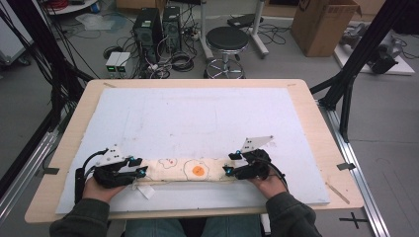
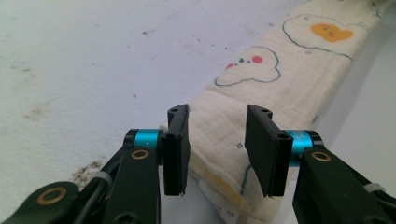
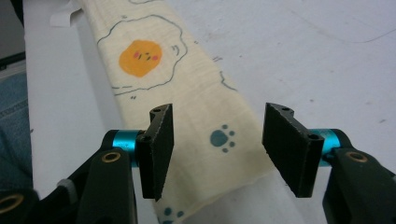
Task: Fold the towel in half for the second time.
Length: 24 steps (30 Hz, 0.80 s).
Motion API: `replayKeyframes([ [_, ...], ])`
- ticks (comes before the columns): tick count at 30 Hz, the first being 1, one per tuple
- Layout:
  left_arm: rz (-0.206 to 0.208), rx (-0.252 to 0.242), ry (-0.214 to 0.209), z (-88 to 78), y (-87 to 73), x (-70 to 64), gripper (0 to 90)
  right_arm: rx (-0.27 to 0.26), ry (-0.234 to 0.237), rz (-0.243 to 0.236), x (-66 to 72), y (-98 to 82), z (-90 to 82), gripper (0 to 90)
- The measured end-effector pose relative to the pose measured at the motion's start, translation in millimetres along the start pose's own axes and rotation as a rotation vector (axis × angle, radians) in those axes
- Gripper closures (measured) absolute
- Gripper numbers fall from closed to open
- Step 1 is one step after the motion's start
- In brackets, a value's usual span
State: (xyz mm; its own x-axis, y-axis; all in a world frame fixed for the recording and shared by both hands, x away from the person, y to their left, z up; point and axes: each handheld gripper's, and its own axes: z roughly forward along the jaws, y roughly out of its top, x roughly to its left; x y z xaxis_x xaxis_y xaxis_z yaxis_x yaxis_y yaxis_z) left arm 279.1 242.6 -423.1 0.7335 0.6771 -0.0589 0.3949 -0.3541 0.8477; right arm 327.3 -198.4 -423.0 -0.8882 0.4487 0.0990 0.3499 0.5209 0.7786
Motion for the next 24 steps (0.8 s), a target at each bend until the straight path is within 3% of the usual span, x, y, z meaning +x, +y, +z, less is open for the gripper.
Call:
replayKeyframes([
  [4,-0.026,-0.011,0.005,0.4,2.8,4.6,59.9,-0.022,0.005,0.045,-6.5,-0.6,-3.3,43.9],
  [6,-0.012,0.005,-0.008,2.4,2.7,4.7,60.9,-0.013,0.007,0.042,-6.3,-0.8,-2.3,45.6],
  [10,0.018,0.061,-0.046,7.3,-1.1,-0.2,60.8,0.033,0.024,-0.001,-0.7,-0.8,4.0,42.6],
  [16,0.056,0.137,-0.057,12.0,-8.3,-5.1,57.4,0.08,0.022,-0.067,6.5,-4.5,11.0,40.6],
  [24,0.119,0.147,-0.026,11.3,-12.7,-10.2,57.4,0.106,-0.021,-0.121,11.8,-10.2,15.0,40.8],
])
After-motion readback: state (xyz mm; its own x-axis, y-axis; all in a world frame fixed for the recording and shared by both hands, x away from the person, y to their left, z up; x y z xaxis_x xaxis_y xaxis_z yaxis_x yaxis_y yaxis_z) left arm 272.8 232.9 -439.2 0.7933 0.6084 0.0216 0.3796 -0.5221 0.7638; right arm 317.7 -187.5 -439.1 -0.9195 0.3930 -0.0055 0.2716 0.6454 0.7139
